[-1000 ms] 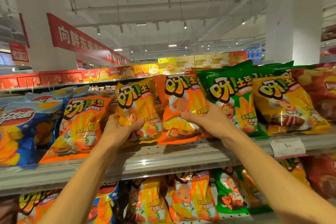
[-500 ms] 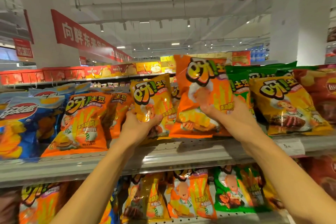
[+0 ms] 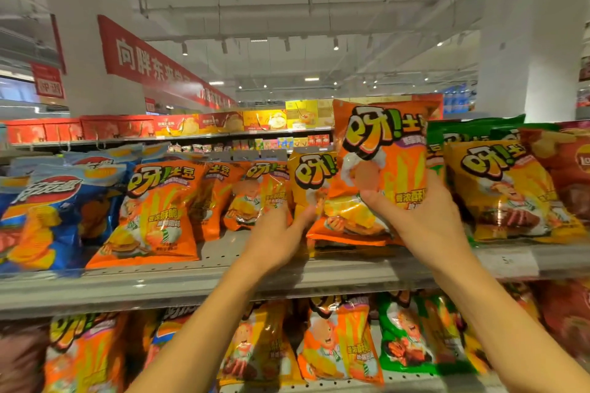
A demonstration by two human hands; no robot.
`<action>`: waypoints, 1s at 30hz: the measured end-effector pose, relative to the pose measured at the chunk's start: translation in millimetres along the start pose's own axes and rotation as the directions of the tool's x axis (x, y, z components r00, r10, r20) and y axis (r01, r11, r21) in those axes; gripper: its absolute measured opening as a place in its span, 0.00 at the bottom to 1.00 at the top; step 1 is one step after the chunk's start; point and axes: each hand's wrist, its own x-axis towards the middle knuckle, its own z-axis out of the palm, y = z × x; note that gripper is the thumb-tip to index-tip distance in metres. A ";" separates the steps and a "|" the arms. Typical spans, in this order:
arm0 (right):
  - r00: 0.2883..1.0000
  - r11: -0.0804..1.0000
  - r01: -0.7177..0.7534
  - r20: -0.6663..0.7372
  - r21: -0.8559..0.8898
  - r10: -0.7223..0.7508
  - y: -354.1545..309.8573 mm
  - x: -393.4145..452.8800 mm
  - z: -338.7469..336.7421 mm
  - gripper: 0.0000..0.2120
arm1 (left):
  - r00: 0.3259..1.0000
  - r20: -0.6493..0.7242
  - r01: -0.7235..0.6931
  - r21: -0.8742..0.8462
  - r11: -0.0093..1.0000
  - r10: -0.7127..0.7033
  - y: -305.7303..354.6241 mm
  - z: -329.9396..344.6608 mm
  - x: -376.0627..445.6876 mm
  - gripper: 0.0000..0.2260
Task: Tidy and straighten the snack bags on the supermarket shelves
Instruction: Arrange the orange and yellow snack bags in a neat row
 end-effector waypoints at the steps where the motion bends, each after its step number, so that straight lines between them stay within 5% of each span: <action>1: 1.000 1.000 0.013 0.011 -0.001 -0.013 -4.8 -1.9 12.0 0.33 | 0.996 -0.082 -0.024 0.103 0.994 0.033 -10.6 -8.9 -10.9 0.20; 4: 0.998 0.999 0.038 0.055 -0.001 -0.038 -18.9 -6.2 55.2 0.30 | 0.930 -0.323 -0.012 0.454 0.891 0.177 -49.1 -39.0 -54.0 0.18; 9: 0.984 0.994 0.067 0.172 -0.084 -0.052 -40.8 -15.3 141.0 0.36 | 0.910 -0.358 0.081 0.646 0.759 0.208 -95.7 -72.3 -102.0 0.16; 22: 0.888 0.937 -0.061 0.410 -0.345 0.209 -17.1 -16.3 184.4 0.50 | 0.890 -0.404 0.035 0.524 0.851 0.212 -103.1 -74.4 -107.7 0.06; 30: 0.925 0.912 0.143 0.380 -0.384 0.015 -16.1 -43.1 137.2 0.41 | 0.813 -0.558 0.086 0.394 0.915 0.164 -64.5 -36.1 -93.8 0.15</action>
